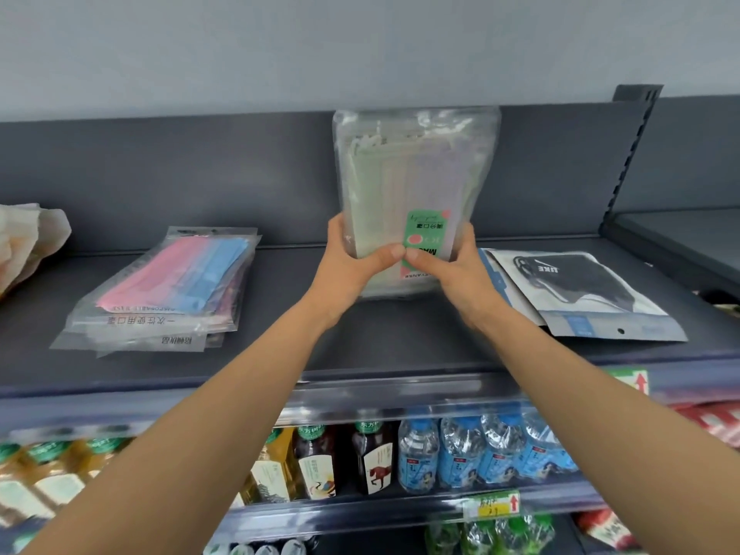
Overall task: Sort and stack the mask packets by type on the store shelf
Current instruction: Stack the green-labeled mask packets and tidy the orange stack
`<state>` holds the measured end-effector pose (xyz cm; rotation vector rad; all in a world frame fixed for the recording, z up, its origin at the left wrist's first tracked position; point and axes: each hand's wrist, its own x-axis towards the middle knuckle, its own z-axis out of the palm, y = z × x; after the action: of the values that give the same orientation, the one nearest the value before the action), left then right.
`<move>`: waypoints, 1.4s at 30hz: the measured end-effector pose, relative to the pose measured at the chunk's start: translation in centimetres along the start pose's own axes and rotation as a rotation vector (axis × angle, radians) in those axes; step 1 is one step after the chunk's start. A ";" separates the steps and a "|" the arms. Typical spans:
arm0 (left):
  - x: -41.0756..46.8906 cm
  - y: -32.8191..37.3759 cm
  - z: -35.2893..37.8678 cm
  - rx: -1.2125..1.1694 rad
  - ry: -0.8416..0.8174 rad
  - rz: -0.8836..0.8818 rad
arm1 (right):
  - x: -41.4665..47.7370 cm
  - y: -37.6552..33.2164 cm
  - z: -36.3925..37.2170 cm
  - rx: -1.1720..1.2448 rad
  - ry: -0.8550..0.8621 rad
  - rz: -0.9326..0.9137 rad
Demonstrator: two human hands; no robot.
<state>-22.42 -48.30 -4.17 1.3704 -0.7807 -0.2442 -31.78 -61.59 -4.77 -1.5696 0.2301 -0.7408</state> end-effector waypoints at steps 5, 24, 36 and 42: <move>0.7 0.1 -0.1 -0.003 0.065 -0.039 | 0.1 -0.9 0.3 -0.049 0.039 -0.018; 0.9 1.4 0.6 0.297 0.053 -0.549 | -0.6 -2.8 1.1 -0.555 0.088 0.402; 2.7 5.1 2.1 0.698 0.131 -0.244 | -1.6 -6.9 -3.8 -0.737 0.349 0.158; 0.7 5.7 8.1 0.625 0.054 -0.008 | -1.7 -7.2 -10.3 -0.796 0.416 0.261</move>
<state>-28.55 -53.80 1.44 1.9577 -0.8424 0.0414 -41.00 -67.97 1.14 -2.0480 1.1250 -0.8077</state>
